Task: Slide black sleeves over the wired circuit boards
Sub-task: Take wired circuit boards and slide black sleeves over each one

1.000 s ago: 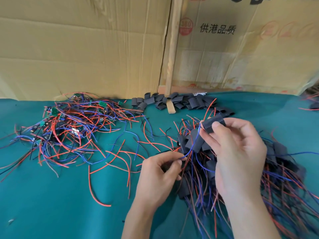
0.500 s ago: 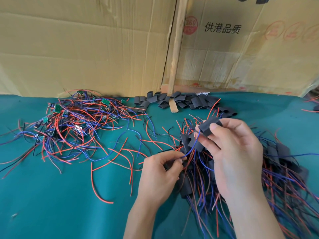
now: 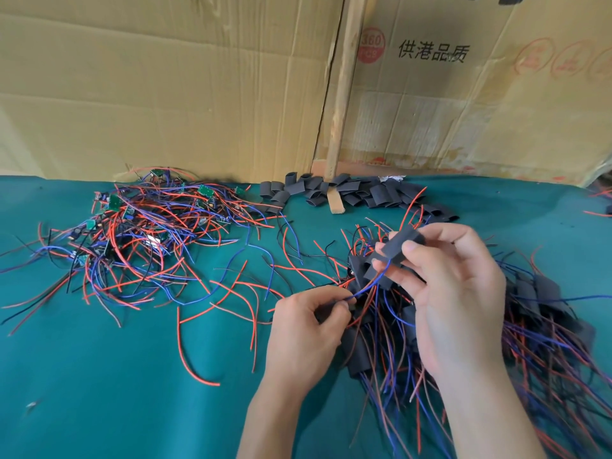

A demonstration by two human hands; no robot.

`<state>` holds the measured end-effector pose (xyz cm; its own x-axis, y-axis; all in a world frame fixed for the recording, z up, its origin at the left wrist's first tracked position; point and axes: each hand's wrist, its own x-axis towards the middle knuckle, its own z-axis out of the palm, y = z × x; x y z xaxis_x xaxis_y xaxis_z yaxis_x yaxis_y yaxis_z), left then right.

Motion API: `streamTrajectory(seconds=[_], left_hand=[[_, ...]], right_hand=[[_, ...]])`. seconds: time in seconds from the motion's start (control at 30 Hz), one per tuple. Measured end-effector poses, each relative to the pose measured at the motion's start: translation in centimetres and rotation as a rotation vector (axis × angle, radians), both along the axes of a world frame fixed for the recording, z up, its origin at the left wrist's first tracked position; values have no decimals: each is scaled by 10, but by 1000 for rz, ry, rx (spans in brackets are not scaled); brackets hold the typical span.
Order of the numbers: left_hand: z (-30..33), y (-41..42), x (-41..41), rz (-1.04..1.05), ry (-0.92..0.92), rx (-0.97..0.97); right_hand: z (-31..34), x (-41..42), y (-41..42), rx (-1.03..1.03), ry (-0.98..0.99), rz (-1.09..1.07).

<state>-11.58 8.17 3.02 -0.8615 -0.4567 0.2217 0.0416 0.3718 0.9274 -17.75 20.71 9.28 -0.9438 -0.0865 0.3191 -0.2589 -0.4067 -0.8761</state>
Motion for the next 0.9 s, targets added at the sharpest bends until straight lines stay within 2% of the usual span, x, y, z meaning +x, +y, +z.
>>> streamTrajectory(seconds=[0.17, 0.47, 0.67, 0.8, 0.9], left_hand=[[0, 0, 1, 26, -19, -4], [-1, -1, 0, 36, -31, 34], [3, -1, 2, 48, -1, 15], [4, -1, 2, 35, 68, 18], [7, 1, 1, -3, 107, 149]], right_hand=[[-2, 0, -1, 85, 99, -46], [-3, 0, -1, 72, 98, -5], [-7, 0, -4, 236, 211, -85], [-13, 0, -8, 296, 155, -80], [-21, 1, -14, 359, 65, -17]])
